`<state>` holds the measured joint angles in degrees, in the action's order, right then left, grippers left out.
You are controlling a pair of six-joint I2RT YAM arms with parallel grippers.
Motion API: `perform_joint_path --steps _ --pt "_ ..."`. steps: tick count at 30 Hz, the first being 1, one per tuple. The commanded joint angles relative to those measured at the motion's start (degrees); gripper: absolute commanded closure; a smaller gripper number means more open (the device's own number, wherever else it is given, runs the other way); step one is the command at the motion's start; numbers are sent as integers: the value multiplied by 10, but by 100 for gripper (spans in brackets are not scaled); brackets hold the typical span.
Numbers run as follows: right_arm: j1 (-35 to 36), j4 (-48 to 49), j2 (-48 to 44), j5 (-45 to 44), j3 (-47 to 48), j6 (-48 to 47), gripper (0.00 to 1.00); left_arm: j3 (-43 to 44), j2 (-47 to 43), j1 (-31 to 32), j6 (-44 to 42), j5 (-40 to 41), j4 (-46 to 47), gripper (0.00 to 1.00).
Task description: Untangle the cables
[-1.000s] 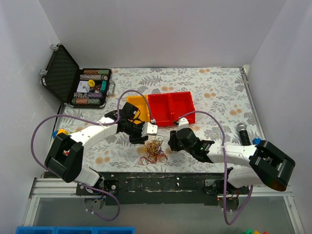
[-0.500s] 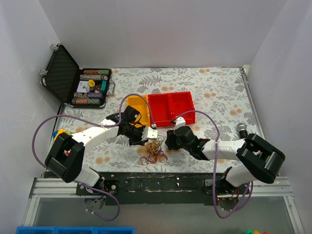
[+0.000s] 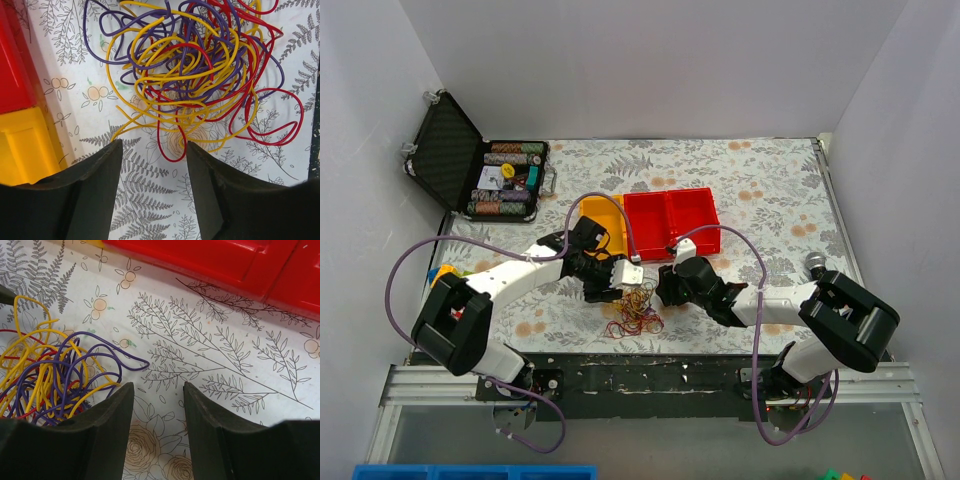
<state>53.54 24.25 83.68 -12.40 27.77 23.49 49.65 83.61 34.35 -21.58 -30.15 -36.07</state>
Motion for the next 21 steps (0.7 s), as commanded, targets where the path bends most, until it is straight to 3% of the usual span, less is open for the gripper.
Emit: perform_joint_path --steps 1,5,15,21 --pt "-5 26 0 3 19 -12 47 21 -42 3 -29 18 -18 46" --pt "-5 22 -3 2 22 -11 48 46 -42 2 -36 14 -51 47" --pt "-7 26 -11 3 18 -13 49 63 14 3 -45 3 -22 46" --pt "-11 43 -7 10 20 -24 50 72 56 3 -54 27 -29 62"
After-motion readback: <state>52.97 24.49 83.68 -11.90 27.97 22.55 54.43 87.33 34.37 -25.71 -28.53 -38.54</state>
